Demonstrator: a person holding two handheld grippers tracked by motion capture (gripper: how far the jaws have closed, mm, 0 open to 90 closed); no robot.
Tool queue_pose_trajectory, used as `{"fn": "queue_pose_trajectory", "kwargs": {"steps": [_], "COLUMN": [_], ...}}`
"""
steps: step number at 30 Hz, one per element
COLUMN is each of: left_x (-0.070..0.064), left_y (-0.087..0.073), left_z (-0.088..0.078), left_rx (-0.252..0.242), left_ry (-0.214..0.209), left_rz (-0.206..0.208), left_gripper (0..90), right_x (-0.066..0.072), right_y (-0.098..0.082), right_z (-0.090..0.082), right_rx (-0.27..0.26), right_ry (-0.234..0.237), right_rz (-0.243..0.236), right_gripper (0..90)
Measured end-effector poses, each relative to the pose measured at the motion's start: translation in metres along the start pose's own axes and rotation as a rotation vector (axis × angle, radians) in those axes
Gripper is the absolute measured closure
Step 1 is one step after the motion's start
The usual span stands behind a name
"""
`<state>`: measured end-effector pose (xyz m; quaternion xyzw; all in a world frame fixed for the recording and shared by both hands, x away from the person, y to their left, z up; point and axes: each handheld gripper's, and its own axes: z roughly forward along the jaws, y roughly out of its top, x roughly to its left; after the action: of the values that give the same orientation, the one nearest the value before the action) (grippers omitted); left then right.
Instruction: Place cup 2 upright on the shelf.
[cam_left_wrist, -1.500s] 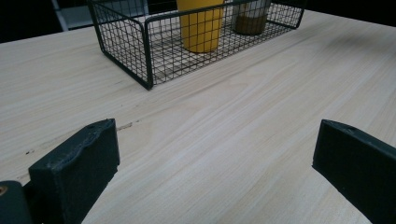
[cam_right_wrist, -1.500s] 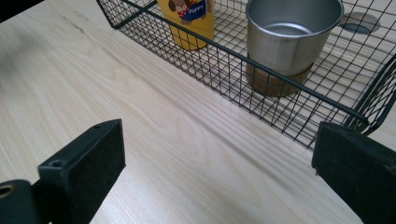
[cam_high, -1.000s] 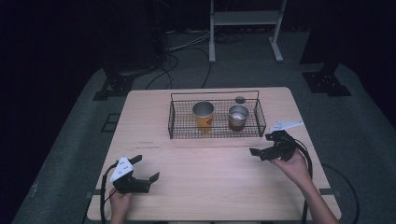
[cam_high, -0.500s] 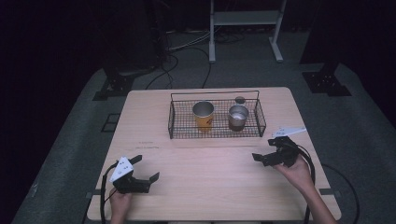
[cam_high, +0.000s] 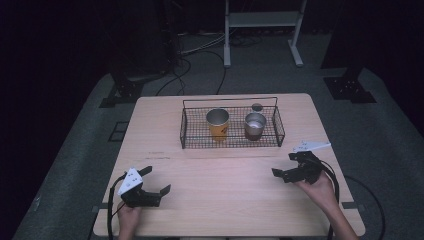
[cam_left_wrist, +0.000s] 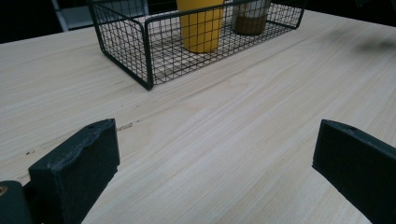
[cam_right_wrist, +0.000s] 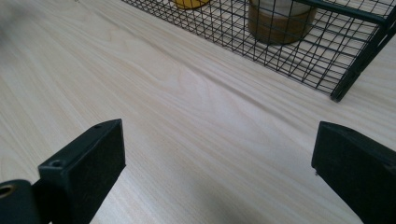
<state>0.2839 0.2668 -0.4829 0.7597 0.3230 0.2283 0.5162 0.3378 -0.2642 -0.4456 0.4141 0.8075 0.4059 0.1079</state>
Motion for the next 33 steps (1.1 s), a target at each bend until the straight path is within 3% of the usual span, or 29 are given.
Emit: {"fn": "queue_pose_trajectory", "kwargs": {"steps": [14,17,26,33], "left_x": [0.0,0.0,0.0,0.0], "left_y": [0.0,0.0,0.0,0.0], "left_z": [0.0,0.0,0.0,0.0], "left_rx": [0.001,0.001,0.001,0.0], "left_ry": [0.001,0.001,0.0,0.001], "left_rz": [0.001,0.0,0.001,0.003], "left_gripper": [0.0,0.0,0.0,0.0], "right_x": [0.006,0.006,0.007,0.012], "right_y": [-0.018,-0.021,-0.032,-0.039], "right_z": [-0.001,-0.002,-0.003,-0.004], "right_rx": [0.015,0.007,-0.007,-0.02], "right_ry": [-0.016,-0.007,0.001,-0.016], "right_rz": [-0.017,-0.017,0.007,-0.002], "right_gripper": [2.2,6.7,6.6,6.6]}}
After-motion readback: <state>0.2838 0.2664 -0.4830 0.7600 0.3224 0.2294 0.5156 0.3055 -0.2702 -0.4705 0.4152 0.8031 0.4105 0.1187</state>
